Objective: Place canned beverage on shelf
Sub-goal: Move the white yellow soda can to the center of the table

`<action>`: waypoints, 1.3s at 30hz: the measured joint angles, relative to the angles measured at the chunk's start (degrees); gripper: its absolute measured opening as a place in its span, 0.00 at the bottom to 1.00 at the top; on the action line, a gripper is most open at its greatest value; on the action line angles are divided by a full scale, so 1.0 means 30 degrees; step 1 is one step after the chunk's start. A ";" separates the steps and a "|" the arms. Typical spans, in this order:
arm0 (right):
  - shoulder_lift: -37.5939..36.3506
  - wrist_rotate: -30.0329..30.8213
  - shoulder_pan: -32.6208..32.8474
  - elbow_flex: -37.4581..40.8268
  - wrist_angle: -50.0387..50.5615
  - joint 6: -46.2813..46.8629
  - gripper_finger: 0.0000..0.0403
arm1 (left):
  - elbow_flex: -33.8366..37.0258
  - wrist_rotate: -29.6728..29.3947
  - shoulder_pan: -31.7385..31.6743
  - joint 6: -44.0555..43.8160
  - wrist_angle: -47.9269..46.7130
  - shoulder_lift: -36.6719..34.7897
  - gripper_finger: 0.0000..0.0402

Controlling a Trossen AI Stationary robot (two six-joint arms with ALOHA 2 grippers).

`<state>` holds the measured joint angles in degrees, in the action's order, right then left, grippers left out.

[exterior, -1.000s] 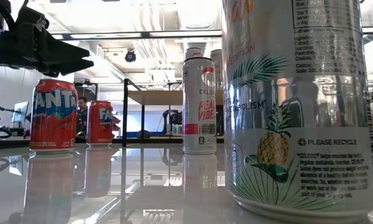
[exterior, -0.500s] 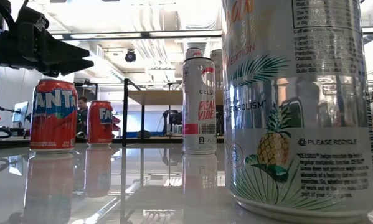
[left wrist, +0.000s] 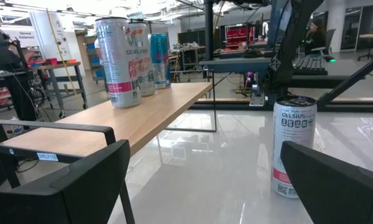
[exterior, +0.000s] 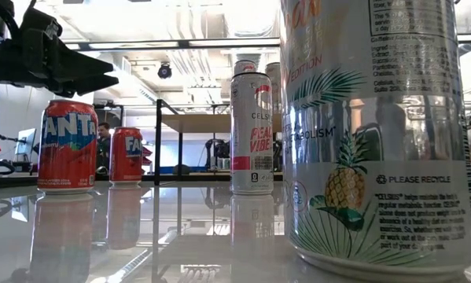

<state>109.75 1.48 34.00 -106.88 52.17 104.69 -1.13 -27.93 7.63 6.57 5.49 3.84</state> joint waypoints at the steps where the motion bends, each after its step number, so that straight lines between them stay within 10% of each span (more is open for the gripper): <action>1: 0.0074 -0.0001 0.0000 -0.0068 0.0015 -0.0218 0.99 | 0.0000 0.0004 0.0003 0.0000 -0.0059 -0.0002 1.00; 30: 0.1890 0.0853 -0.0044 -0.0498 0.0509 -0.2374 0.99 | 0.0000 -0.0002 0.0004 0.0000 -0.0012 0.0035 1.00; 39: 0.1882 0.0989 -0.0001 -0.0498 0.0478 -0.2297 0.82 | 0.0000 -0.0002 0.0002 0.0000 -0.0012 0.0035 1.00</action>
<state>115.39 4.45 34.00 -108.38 53.60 97.80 -1.13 -27.94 7.63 6.57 5.45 3.95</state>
